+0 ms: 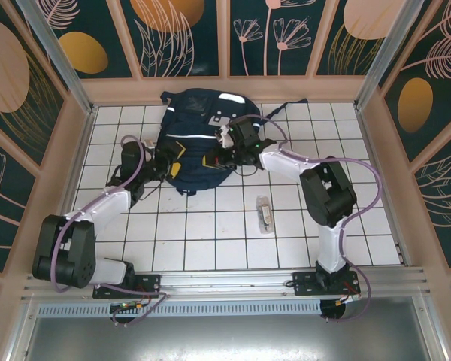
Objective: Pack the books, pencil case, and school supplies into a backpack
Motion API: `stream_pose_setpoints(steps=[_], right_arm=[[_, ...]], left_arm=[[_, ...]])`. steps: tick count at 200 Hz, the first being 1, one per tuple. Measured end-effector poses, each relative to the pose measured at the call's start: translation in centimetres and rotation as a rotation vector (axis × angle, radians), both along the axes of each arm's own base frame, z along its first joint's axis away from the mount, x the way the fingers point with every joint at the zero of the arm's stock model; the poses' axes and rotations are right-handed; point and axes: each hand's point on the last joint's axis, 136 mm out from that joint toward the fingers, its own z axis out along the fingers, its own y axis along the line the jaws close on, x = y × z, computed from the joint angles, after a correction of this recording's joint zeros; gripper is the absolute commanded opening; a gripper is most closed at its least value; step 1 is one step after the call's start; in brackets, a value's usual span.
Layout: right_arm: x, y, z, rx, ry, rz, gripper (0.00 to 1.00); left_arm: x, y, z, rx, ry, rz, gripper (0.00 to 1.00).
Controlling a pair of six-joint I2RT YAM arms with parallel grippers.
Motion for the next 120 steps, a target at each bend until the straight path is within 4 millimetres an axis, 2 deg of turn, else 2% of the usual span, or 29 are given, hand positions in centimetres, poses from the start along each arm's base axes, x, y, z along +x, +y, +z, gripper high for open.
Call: stream_pose_setpoints(steps=[22,41,65,73,86,105,108,120], right_arm=[[-0.6,1.1,0.7,0.043,0.009,0.023,0.00],[-0.9,1.7,1.5,0.081,0.004,0.038,0.00],[-1.4,1.8,1.1,0.083,0.021,0.049,0.00],[-1.5,1.8,1.0,0.080,0.025,0.052,0.00],[-1.8,1.8,0.8,0.074,0.025,0.059,0.00],[-2.3,1.8,0.2,0.053,0.030,0.070,0.00],[-2.4,1.8,0.1,0.050,0.030,0.070,0.00],[-2.6,1.6,-0.6,0.030,0.031,0.072,0.00]], left_arm=[[0.6,-1.2,-0.4,-0.041,0.008,0.002,0.74],[1.2,-1.9,-1.8,-0.059,0.037,0.011,0.74],[1.8,-2.2,-3.5,-0.069,0.067,0.018,0.70],[1.9,-2.3,-4.0,-0.072,0.077,0.019,0.60],[2.2,-2.5,-4.7,-0.075,0.087,0.022,0.31],[2.9,-2.6,-5.1,-0.082,0.082,0.023,0.07],[3.0,-2.7,-5.1,-0.083,0.082,0.023,0.01],[3.3,-2.9,-5.1,-0.085,0.079,0.016,0.00]])
